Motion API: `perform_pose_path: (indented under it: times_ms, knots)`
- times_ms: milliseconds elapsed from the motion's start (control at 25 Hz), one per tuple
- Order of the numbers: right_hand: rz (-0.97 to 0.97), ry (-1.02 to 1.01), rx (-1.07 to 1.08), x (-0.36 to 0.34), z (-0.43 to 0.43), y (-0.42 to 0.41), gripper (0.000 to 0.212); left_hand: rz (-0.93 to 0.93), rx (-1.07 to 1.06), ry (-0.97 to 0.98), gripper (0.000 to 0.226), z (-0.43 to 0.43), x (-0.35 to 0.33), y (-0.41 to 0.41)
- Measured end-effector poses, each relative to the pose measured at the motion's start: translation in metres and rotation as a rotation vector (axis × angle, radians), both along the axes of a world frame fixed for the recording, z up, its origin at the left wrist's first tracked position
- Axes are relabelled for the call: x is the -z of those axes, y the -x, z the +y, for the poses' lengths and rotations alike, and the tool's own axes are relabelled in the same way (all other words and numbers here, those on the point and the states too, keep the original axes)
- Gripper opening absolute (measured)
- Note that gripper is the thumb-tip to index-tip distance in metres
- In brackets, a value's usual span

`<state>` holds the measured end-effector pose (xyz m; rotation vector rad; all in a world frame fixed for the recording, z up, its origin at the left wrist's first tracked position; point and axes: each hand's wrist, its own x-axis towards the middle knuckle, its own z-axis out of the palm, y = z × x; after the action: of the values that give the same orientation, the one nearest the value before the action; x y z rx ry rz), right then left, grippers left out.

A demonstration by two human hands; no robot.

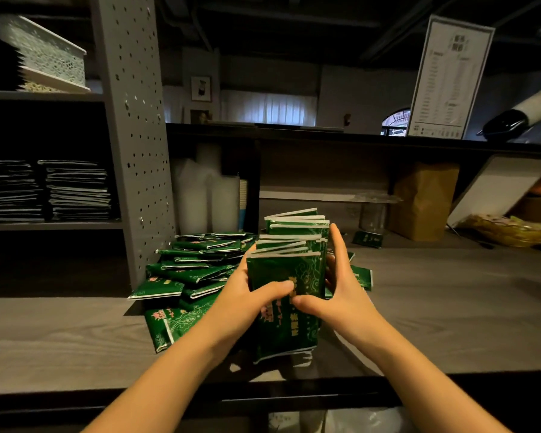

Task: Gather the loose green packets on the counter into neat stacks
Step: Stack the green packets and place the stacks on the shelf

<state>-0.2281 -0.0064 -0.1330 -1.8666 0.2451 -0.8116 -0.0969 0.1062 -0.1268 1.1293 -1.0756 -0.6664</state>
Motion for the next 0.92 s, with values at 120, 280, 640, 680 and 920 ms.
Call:
perform_pose_path:
  times_ms: [120,280,640,680,920]
  knots:
    - [0.011,0.004,-0.02,0.003,0.011,0.002,0.111,0.112,-0.03,0.05,0.089,-0.004,0.009,0.008]
    - [0.008,-0.026,0.007,0.005,0.015,0.007,0.107,0.092,-0.035,0.079,0.118,-0.009,0.012,0.011]
    - [-0.166,-0.129,0.128,0.024,0.019,0.0,0.124,0.106,0.091,0.096,0.138,-0.015,0.022,0.019]
    - [-0.168,-0.12,0.127,0.026,0.019,-0.002,0.123,0.122,0.1,0.097,0.137,-0.016,0.024,0.019]
    - [-0.194,-0.154,0.091,0.026,0.011,-0.002,0.12,0.122,0.134,0.067,0.133,-0.019,0.023,0.021]
